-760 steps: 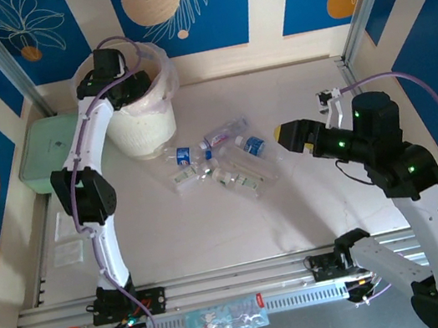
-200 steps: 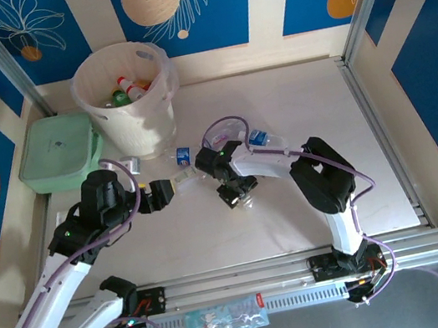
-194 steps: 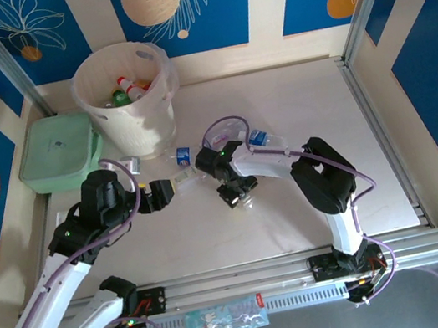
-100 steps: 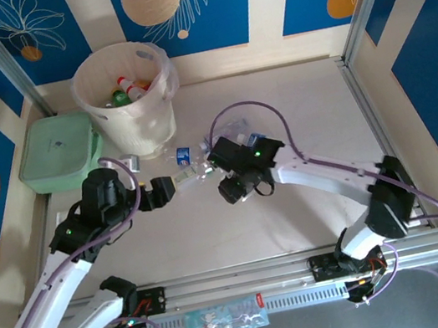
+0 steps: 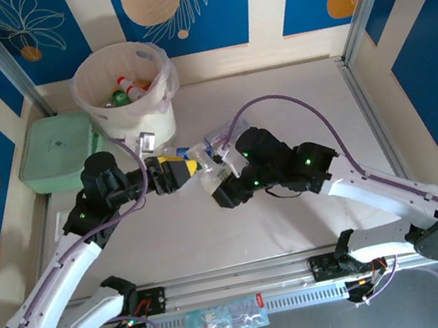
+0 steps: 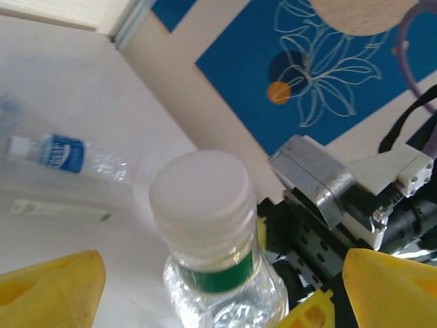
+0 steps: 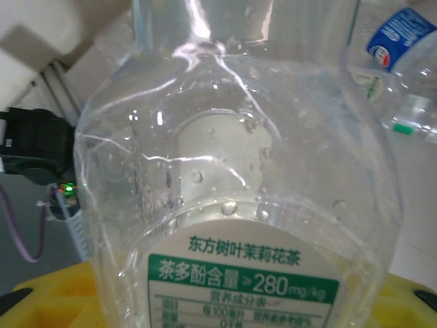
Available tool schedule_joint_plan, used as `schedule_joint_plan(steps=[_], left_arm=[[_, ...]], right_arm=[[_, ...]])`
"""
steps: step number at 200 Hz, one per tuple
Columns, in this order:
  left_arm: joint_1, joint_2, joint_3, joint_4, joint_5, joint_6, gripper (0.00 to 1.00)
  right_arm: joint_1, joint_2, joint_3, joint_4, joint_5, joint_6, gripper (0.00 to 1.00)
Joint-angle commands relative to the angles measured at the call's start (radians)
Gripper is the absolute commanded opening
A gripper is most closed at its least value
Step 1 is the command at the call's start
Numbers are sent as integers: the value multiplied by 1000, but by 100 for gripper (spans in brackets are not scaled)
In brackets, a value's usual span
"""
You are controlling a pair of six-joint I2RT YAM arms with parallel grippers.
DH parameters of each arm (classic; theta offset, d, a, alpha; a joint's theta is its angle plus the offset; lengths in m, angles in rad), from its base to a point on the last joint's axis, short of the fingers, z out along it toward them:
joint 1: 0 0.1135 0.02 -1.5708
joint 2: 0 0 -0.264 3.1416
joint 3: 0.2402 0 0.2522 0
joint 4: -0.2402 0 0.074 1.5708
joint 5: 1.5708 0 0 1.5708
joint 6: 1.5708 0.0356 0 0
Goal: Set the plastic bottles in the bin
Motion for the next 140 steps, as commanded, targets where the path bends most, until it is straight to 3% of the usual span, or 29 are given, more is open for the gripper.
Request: schedule_joint_plan(steps=[1,50,140], left_arm=[[-4,35,17,97,89,-43,87],[-29,76,37,181,97,-92,79],[-102,111,83,121,71,7,46]], right_arm=[[5,-44,-22,57,-119,-15,52],[9,-85,-50,88,-129,-4,52],[-10,-95,-73,93,-105,8,50]])
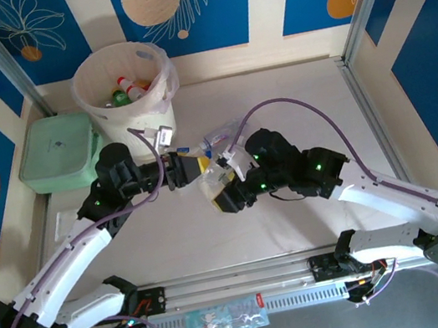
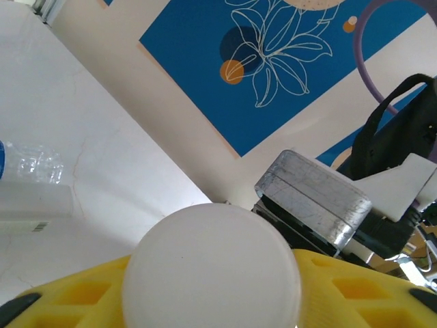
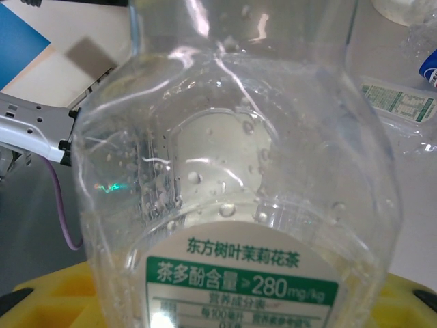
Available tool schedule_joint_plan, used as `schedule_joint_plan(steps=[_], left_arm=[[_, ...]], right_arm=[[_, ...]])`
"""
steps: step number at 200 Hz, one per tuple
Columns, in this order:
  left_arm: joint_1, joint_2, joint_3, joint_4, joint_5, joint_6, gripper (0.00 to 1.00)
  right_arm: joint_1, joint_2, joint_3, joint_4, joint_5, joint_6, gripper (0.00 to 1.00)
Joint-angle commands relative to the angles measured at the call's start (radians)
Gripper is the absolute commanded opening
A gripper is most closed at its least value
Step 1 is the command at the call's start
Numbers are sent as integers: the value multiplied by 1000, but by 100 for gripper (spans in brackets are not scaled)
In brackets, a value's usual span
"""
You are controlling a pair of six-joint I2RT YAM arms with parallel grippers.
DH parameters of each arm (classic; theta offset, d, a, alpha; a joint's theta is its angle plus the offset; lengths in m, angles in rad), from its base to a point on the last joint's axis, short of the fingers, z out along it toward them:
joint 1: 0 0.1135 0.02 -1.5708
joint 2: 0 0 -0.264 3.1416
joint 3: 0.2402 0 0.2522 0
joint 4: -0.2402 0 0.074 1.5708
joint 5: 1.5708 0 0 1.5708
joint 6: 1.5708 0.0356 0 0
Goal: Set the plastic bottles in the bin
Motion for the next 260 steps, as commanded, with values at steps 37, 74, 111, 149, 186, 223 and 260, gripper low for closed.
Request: schedule_joint_plan(steps=[37,74,111,149,186,223,260], left_arm=[[-17,-5,69,-27,-22,74,39],[-17,4,86,-28,-39,71,37],[-4,22,171,-147,-130,161,26],[70,64,313,-285,-205,254,1],[177,128,443,-338,-346,255,1],[273,243,620,-417,-536,200,0],[374,348,764,-388,-614,108,0]], right_arm=[[-16,-21,-18,11,-7,9,52],[-16,-27,-2,1,10,3,80],[-19,-81,14,-4,98,-1,84],[-60,-173,27,0,100,-2,84],[-84,-209,51,-29,85,-10,84],[-103,-225,54,-33,76,-6,83],[-141,-237,55,-50,62,0,83]])
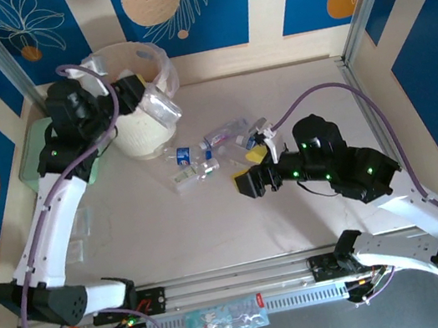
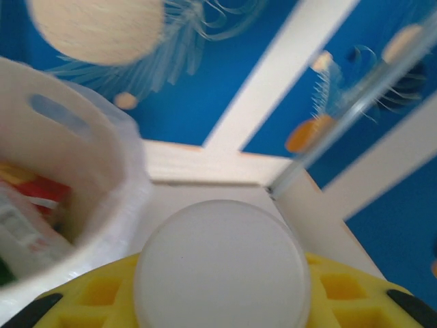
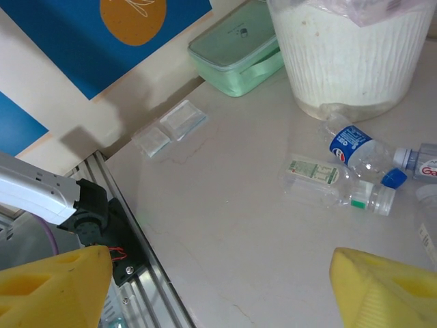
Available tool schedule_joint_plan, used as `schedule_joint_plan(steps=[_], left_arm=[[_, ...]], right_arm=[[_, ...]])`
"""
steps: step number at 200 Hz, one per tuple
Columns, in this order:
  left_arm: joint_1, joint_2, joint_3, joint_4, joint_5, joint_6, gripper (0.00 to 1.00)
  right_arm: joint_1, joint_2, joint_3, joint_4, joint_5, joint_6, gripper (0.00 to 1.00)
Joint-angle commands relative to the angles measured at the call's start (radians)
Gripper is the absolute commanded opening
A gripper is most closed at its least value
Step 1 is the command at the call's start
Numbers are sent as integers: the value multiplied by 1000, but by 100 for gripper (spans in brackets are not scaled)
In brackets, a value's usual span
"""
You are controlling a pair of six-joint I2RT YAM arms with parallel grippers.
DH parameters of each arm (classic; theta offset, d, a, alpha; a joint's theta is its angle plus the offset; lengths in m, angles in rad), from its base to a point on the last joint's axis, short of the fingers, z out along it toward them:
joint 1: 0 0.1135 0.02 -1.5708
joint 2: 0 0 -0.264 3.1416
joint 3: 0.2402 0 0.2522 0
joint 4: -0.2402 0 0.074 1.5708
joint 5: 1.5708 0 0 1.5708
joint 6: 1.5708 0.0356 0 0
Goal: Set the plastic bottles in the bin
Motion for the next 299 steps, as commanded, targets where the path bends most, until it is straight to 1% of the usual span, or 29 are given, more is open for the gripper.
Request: schedule_joint_plan(steps=[1,18,31,45,74,93,107,138,151,173,192,215,222,231,242,251,256,260,266,271,278,283,291,294,299], left_arm=[[60,55,109,9,-101,-80,0],[99,121,159,45,-86,-125,0],[122,176,205,54,-100,-155,0],[146,238,268,29,-131,-181,0],[158,347,382,-17,-254,-172,0],[165,412,454,-59,-328,-158,0],[174,460,505,-86,-349,-152,0],[177,561,590,-152,-346,-125,0],[177,601,616,-184,-328,-116,0],[176,650,615,-224,-283,-140,4],[176,690,616,-241,-235,-159,7],[177,726,616,-253,-203,-172,20],[177,733,617,-256,-203,-169,26],[178,740,617,-259,-203,-158,35],[177,749,617,-266,-204,-149,50],[177,752,617,-273,-211,-145,58],[177,752,617,-275,-212,-141,60],[177,752,616,-275,-213,-138,65],[178,751,617,-275,-215,-135,68],[177,748,618,-276,-219,-136,73],[177,745,621,-278,-226,-132,76],[179,742,624,-282,-233,-131,81],[179,736,630,-286,-245,-126,84],[179,734,635,-288,-249,-122,87],[181,730,641,-290,-253,-118,89]], right_arm=[[-25,-26,24,-28,-22,1,83],[-48,-26,28,-44,-19,11,83],[-69,-28,32,-54,-16,22,83],[-88,-30,36,-70,23,38,82],[-124,-35,33,-108,135,84,82],[-165,-38,21,-118,130,116,82],[-186,-42,10,-119,120,132,82],[-205,-38,-5,-117,99,137,81],[-212,-34,-9,-119,100,139,81],[-242,-26,-12,-123,97,148,81],[-278,-15,-15,-122,69,154,81],[-299,5,-11,-126,54,160,81],[-301,10,-9,-128,52,160,81],[-301,16,-5,-129,48,160,81],[-301,22,-2,-130,43,159,81],[-302,27,3,-133,40,157,81],[-302,29,7,-133,41,156,81],[-302,30,8,-135,40,155,81],[-302,33,13,-137,41,153,81],[-302,35,15,-138,41,152,81],[-303,38,18,-140,41,151,81],[-303,39,21,-141,41,151,81],[-303,42,24,-143,39,151,81],[-302,43,26,-143,38,151,81],[-303,43,26,-143,37,151,81]])
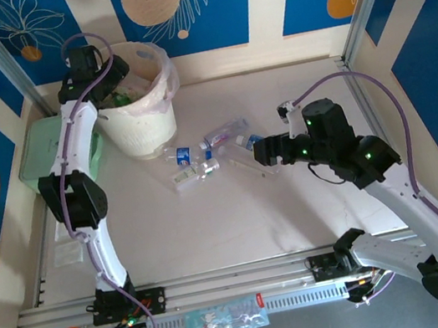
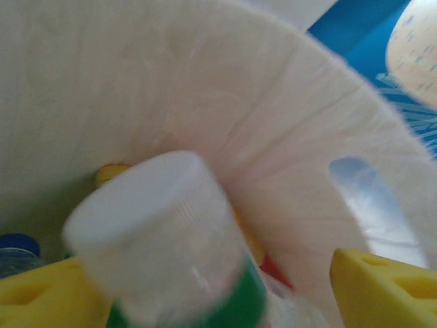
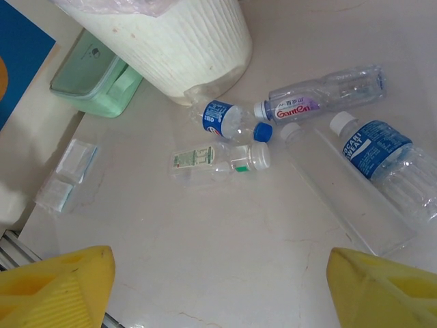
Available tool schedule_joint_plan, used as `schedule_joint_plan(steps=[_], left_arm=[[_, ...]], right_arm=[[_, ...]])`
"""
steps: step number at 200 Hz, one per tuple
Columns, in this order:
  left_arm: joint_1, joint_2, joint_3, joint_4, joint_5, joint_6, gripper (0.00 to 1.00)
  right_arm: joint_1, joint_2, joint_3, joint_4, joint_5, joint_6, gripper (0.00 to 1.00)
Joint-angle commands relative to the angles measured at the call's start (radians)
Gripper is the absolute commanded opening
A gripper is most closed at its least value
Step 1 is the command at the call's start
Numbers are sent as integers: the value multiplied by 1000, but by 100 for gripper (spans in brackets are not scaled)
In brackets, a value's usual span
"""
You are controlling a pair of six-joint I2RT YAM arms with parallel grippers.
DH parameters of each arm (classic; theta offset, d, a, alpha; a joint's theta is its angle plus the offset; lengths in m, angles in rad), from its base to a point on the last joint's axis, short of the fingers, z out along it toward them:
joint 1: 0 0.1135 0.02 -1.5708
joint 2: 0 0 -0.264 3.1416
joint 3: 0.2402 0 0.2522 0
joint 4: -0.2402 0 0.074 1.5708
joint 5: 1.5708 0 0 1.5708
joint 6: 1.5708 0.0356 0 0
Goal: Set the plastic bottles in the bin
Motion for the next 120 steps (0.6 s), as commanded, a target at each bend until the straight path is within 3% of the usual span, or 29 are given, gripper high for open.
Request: schedule_joint_plan(steps=[1,54,90,120], left_arm=[[4,-19,38,-29,-20,28,89],[15,-82,94,-66,-80,89,95],[-2,-153,73,-66,22,94,94],[-58,-304,-84,-53,48,131,90]], right_arm=[[-4,3,28,-17,-23,0,81],[-5,3,24,-19,-29,1,81],[-6,12,25,-27,-22,-15,81],[-28,64,27,-46,-38,-40,81]])
